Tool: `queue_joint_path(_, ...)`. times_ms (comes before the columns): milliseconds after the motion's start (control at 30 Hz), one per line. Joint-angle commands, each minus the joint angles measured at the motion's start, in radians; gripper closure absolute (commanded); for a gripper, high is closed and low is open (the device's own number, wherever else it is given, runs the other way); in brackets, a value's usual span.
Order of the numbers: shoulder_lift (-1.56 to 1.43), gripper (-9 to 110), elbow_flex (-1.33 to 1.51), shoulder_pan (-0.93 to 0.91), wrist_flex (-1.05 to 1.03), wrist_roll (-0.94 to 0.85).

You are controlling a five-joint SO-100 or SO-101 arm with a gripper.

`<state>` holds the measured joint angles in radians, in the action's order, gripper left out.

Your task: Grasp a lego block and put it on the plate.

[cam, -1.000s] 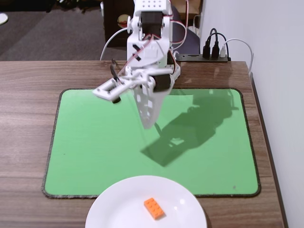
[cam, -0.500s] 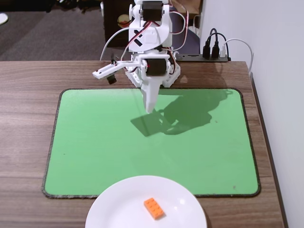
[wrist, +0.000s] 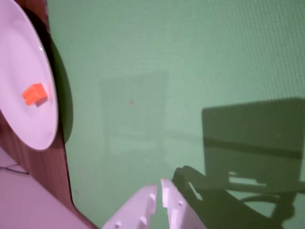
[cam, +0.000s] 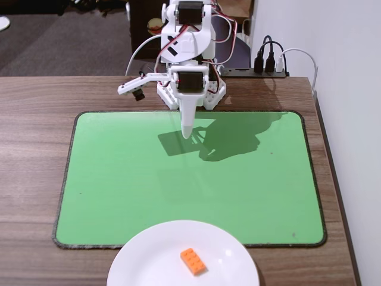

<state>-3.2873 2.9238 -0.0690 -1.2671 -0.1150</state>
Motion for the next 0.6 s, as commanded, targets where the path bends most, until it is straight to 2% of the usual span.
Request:
queue_joint_path(0,-0.003,101,-0.003,0.008,-0.002,0.021)
queue_joint_path(567,-0.003,101,-0.003,0.017,-0.002,0.074)
